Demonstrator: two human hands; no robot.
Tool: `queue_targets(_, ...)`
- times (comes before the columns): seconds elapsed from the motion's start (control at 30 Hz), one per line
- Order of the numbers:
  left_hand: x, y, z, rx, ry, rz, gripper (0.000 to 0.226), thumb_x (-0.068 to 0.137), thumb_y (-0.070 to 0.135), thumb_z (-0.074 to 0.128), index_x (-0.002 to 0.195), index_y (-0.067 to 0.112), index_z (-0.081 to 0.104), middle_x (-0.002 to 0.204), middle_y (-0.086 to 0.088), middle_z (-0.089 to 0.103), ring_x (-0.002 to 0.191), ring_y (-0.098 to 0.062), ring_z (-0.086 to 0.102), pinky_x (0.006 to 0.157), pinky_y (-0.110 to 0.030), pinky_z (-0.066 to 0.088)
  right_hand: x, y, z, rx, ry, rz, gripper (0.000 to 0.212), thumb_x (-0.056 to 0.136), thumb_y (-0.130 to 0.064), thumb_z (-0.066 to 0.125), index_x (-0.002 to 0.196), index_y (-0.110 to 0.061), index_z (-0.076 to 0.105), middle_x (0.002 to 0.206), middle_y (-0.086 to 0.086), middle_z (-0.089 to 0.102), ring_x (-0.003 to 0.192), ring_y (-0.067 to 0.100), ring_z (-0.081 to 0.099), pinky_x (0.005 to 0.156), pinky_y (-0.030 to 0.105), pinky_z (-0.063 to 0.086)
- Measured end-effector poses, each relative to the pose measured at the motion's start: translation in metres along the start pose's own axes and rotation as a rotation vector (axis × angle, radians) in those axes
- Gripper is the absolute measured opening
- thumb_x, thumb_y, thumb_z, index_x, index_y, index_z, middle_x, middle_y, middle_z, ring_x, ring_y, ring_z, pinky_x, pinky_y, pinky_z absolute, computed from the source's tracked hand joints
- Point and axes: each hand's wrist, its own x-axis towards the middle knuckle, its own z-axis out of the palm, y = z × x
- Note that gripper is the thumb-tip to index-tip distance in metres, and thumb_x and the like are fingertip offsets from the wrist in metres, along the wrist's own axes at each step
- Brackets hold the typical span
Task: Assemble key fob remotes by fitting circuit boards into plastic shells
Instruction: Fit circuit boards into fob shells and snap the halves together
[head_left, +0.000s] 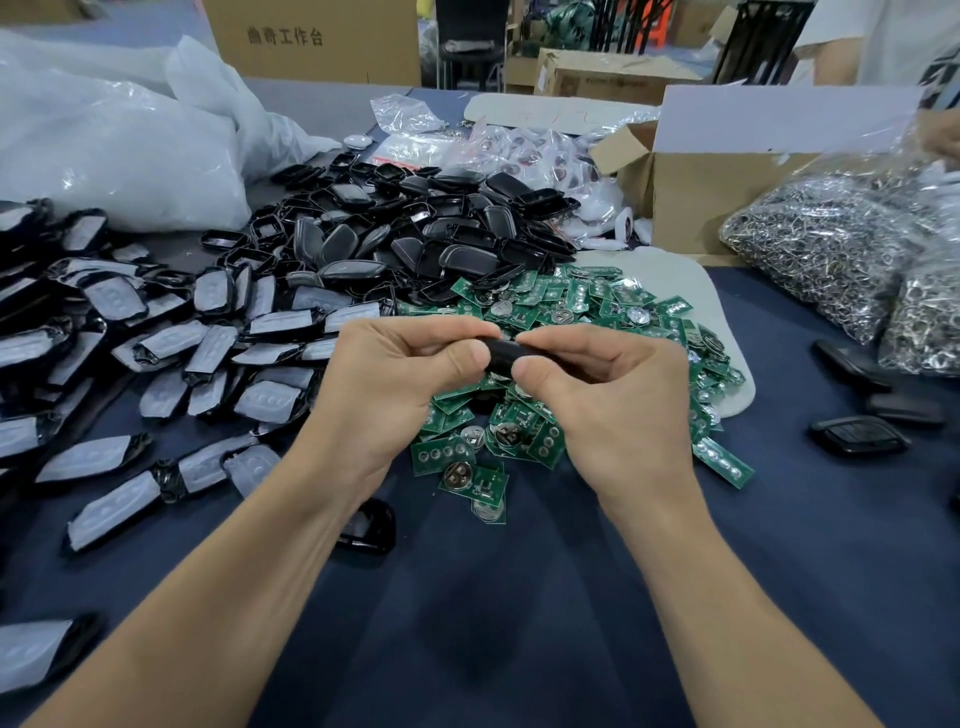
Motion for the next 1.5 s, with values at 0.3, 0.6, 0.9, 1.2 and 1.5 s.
queue_targets(0.3,-0.002,-0.003,0.000,0.248,0.011,0.204,0.037,0.077,0.004,0.086,0.092,0.037,0.083,0.089,0.010,0.081,0.087,-0.011,0.078,0.079,-0.019,0.057,-0.011,-0.008,0.002,-0.285,0.084,-0.265,0.022,0.078,-0.019,0.084,0.096,-0.032,0.084,0.088,-0.024,0.077,0.084,-0.009,0.071,0.081,0.019,0.058)
queue_targets(0.6,-0.002,-0.004,-0.001,0.241,-0.001,0.233,0.034,0.079,0.002,0.085,0.094,0.032,0.083,0.090,0.007,0.081,0.087,-0.014,0.078,0.080,-0.022,0.060,-0.008,-0.007,0.002,-0.239,0.056,-0.270,0.022,0.077,-0.017,0.084,0.094,-0.031,0.084,0.088,-0.022,0.078,0.082,-0.006,0.073,0.077,0.015,0.058)
queue_targets(0.9,0.006,-0.006,-0.004,-0.056,-0.062,0.091,0.027,0.070,0.003,0.078,0.097,0.002,0.078,0.090,-0.010,0.081,0.085,-0.021,0.075,0.080,-0.025,0.059,0.002,-0.007,-0.003,0.161,-0.057,-0.163,0.030,0.069,0.001,0.086,0.082,-0.026,0.081,0.078,-0.005,0.079,0.071,0.014,0.076,0.067,0.022,0.058)
queue_targets(1.2,0.007,-0.008,-0.003,-0.060,-0.057,0.097,0.035,0.070,0.002,0.078,0.104,-0.002,0.077,0.092,-0.015,0.080,0.083,-0.021,0.074,0.078,-0.025,0.059,-0.001,-0.010,-0.002,0.115,-0.006,-0.142,0.024,0.070,-0.007,0.086,0.079,-0.028,0.081,0.076,-0.007,0.078,0.070,0.015,0.076,0.066,0.026,0.058)
queue_targets(1.5,0.005,-0.006,-0.004,0.027,-0.041,0.117,0.023,0.071,0.011,0.083,0.092,0.020,0.084,0.087,-0.006,0.081,0.081,-0.016,0.076,0.076,-0.021,0.058,-0.003,-0.006,0.002,0.034,0.037,-0.085,0.016,0.070,-0.015,0.082,0.080,-0.026,0.078,0.075,-0.007,0.077,0.070,0.015,0.075,0.067,0.036,0.062)
